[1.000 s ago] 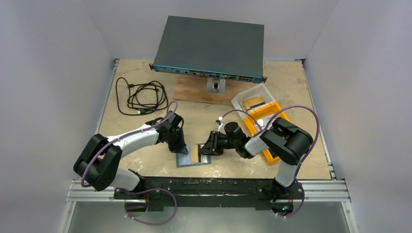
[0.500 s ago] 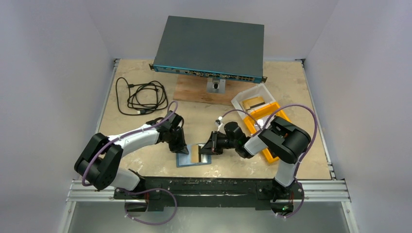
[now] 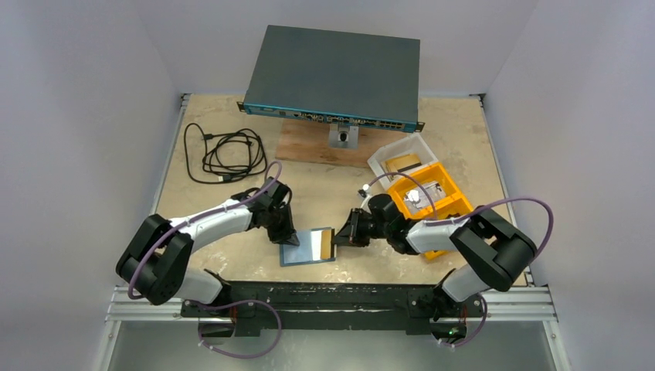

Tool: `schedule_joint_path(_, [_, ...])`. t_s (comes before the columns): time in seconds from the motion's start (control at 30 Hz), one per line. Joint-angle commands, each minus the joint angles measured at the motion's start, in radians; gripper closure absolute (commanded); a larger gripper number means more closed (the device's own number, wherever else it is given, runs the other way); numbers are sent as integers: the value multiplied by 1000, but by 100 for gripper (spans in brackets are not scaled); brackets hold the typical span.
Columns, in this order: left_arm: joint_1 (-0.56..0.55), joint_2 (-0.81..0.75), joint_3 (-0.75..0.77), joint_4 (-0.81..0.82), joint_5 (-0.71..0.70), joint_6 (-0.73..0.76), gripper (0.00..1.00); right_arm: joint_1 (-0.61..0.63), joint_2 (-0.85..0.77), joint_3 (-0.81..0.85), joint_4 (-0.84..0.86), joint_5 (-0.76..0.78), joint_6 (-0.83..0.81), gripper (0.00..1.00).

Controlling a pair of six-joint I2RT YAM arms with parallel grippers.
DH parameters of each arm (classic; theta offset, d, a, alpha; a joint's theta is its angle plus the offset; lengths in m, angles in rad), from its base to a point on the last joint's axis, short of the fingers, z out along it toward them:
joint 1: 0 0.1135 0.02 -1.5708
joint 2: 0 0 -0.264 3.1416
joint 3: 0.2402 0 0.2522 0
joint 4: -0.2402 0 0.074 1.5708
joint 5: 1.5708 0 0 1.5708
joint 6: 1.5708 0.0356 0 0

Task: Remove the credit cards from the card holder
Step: Place the credit card in the storage box.

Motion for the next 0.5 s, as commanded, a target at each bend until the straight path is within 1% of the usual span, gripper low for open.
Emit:
schedule_joint_path(0.0, [3,-23,-19,-86,-101,55,100,-5,-81,34,-137,55,-61,100])
schedule_joint_path(0.2, [2,-128,96,-123,-71,102,100,-5,-171,98,-252,77,-83,100])
schedule_joint_path(0.23, [1,-142,117,-131,-68,111,99,-5,-187,111,-276,83,-88,100])
schedule_joint_path(0.33, [2,-186,165,-166,-62,142,85,-5,-238,152,-365,121,-99,100])
schedule_joint_path(0.47, [1,-228,208,-198,-43,183,55,-16,-334,185,-471,179,-91,100])
